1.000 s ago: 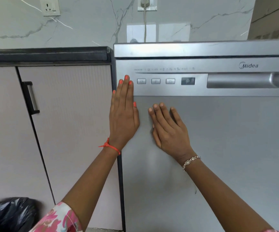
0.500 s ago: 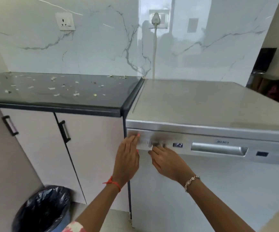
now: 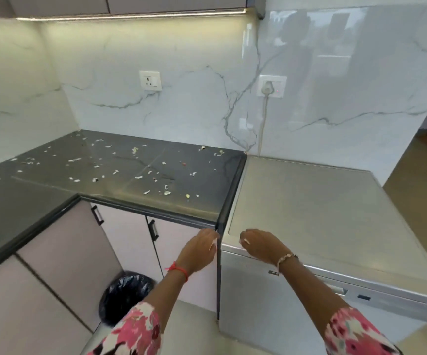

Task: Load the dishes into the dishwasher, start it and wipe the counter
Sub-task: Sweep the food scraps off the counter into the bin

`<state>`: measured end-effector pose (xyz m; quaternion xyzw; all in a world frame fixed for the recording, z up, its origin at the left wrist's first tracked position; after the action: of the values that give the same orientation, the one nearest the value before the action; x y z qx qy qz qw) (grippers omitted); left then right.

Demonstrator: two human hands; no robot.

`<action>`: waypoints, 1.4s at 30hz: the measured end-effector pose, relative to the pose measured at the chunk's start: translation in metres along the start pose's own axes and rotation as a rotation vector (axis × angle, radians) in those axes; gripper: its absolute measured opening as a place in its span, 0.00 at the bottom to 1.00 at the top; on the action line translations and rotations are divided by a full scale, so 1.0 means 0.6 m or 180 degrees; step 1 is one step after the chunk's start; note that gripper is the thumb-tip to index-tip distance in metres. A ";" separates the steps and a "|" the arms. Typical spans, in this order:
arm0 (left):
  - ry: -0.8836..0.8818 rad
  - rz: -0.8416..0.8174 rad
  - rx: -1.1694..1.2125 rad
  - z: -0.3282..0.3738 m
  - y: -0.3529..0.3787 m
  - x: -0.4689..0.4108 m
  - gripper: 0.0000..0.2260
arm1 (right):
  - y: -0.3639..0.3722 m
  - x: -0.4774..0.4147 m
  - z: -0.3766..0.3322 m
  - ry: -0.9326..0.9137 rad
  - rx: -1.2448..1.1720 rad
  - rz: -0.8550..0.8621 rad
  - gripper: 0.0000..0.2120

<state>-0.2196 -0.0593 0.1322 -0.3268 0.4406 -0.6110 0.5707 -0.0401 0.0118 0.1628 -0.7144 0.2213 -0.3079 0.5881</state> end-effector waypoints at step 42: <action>-0.1383 0.0335 0.0373 -0.816 -0.167 -0.335 0.18 | 0.044 -0.798 -0.143 0.1148 -0.1629 0.1362 0.20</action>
<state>-0.6752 0.2155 0.0495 -0.3936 0.2877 -0.5202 0.7012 -0.4400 0.2706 0.0614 -0.7102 0.5352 -0.2337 0.3931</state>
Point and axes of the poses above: each hand's wrist, its own x-axis away from the middle knuckle, its own y-axis out of the palm, z = x × y, the point moved 1 cm from there along -x, towards the middle knuckle, and after that the axes turned 9 degrees about -z, right-handed, at the moved point
